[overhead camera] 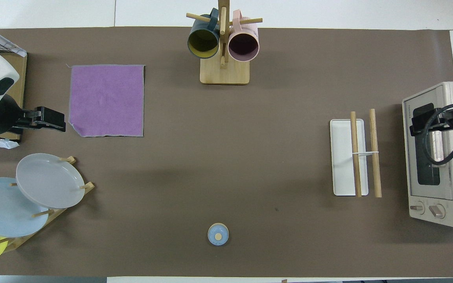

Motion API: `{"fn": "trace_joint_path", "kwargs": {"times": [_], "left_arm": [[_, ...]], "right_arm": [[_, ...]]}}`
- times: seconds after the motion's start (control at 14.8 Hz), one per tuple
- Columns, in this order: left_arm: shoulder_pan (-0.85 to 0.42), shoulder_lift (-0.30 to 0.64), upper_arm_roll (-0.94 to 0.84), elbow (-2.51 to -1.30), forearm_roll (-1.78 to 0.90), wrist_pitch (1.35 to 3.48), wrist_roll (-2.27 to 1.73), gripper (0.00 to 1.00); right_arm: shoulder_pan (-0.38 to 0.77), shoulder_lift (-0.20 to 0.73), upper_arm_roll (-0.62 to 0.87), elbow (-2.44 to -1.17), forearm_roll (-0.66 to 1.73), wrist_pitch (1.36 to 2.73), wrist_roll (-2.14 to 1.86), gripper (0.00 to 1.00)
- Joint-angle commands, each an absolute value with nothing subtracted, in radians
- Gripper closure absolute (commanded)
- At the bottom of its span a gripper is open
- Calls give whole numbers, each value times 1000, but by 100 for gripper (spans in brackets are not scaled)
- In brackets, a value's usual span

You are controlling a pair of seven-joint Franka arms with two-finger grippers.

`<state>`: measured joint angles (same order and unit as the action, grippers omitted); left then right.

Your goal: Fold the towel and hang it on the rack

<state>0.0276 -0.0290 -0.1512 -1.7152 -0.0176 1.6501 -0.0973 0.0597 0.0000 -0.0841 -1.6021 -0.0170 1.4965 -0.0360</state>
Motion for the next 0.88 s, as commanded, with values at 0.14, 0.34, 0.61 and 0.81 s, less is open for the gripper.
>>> {"fn": "trace_joint_path", "kwargs": {"times": [0.14, 0.34, 0.61, 0.81], "left_arm": [[12, -54, -133, -1716, -15, 1626, -87, 0], [6, -66, -135, -1726, -15, 1635, -100, 0], [18, -80, -135, -1770, -15, 1670, -101, 0], [69, -64, -135, -1822, -15, 1735, -94, 0]], "right_arm": [[51, -18, -81, -1624, 2, 1503, -54, 0], [51, -18, -81, -1624, 3, 1503, -54, 0], [51, -18, -81, -1624, 2, 1503, -55, 0], [51, -18, -81, -1624, 2, 1503, -54, 0]]}}
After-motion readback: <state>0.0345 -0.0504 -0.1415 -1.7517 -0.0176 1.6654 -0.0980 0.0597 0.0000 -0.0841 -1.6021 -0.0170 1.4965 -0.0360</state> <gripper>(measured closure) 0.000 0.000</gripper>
